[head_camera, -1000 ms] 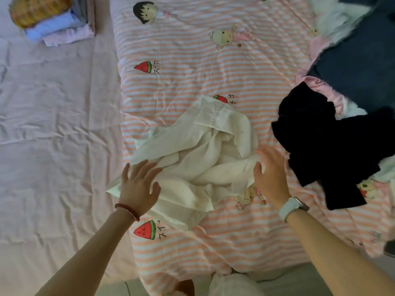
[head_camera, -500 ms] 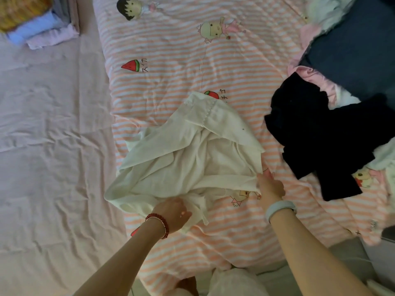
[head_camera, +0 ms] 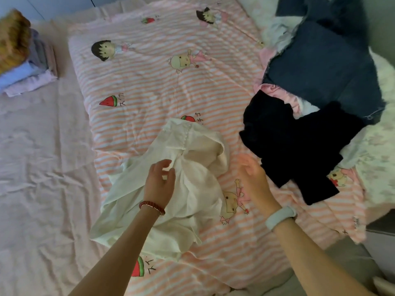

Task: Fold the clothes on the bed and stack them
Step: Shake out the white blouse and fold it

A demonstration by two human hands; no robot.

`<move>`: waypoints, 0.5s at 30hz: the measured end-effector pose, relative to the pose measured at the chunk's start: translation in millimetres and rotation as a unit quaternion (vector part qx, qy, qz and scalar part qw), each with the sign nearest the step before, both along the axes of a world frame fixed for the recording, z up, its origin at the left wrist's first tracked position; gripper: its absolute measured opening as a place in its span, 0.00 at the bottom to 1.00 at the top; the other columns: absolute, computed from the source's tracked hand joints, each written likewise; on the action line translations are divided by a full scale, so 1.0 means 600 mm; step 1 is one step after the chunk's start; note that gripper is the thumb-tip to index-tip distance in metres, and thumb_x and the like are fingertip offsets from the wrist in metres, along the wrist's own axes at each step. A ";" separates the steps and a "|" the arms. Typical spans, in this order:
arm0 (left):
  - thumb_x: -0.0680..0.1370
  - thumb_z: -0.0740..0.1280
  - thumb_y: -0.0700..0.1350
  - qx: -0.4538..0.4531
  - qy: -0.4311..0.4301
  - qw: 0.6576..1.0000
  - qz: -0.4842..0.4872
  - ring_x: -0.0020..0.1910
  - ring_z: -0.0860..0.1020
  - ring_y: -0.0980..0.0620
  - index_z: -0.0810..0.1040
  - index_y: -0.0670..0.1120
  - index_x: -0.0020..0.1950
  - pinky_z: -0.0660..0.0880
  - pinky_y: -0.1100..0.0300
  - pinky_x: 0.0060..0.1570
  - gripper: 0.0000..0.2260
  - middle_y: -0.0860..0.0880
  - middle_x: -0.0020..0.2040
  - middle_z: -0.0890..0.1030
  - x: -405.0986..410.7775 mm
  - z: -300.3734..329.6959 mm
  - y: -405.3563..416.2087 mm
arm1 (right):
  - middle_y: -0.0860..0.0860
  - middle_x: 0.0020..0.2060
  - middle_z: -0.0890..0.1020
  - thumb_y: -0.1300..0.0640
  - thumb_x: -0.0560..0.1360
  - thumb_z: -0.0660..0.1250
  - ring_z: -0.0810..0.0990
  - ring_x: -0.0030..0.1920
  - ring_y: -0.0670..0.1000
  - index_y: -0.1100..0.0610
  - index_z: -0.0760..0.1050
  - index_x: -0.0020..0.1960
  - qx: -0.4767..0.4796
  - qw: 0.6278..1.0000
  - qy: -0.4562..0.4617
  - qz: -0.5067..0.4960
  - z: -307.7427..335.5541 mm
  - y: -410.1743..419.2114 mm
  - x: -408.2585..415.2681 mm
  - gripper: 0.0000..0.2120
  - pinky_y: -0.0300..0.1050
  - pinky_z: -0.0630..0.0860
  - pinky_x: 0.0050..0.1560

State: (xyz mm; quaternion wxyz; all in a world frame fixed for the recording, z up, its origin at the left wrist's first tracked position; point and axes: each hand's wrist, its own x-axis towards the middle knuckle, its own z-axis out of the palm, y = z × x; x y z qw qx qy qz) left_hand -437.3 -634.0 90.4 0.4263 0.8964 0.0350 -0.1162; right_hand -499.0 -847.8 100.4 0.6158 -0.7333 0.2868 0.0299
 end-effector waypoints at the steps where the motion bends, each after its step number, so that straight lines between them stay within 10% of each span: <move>1: 0.78 0.63 0.41 0.016 -0.019 0.999 -0.030 0.50 0.75 0.52 0.73 0.43 0.62 0.73 0.61 0.47 0.13 0.47 0.60 0.73 0.009 0.002 -0.008 | 0.42 0.56 0.73 0.61 0.78 0.58 0.71 0.62 0.45 0.50 0.67 0.66 0.017 0.998 0.055 0.014 -0.027 0.004 -0.015 0.18 0.33 0.68 0.56; 5: 0.78 0.63 0.42 0.130 -0.100 0.950 -0.267 0.67 0.65 0.45 0.70 0.46 0.68 0.67 0.51 0.63 0.18 0.47 0.68 0.69 0.042 -0.014 -0.053 | 0.48 0.63 0.71 0.56 0.79 0.59 0.70 0.61 0.46 0.53 0.61 0.71 0.077 0.981 0.156 0.082 -0.112 0.034 -0.061 0.22 0.41 0.66 0.61; 11: 0.79 0.56 0.54 0.384 -0.062 0.756 -0.526 0.70 0.62 0.50 0.65 0.55 0.70 0.56 0.51 0.64 0.19 0.53 0.69 0.68 0.079 -0.079 -0.127 | 0.48 0.52 0.81 0.58 0.78 0.59 0.78 0.54 0.48 0.55 0.74 0.59 0.117 0.980 0.147 0.065 -0.157 0.055 -0.060 0.11 0.45 0.74 0.58; 15: 0.80 0.55 0.51 0.423 -0.038 0.764 -0.486 0.60 0.71 0.48 0.74 0.52 0.60 0.57 0.53 0.63 0.13 0.52 0.59 0.77 0.095 -0.085 -0.123 | 0.46 0.38 0.76 0.59 0.76 0.61 0.75 0.40 0.44 0.55 0.75 0.49 0.129 0.975 0.158 0.090 -0.168 0.065 -0.055 0.04 0.34 0.70 0.40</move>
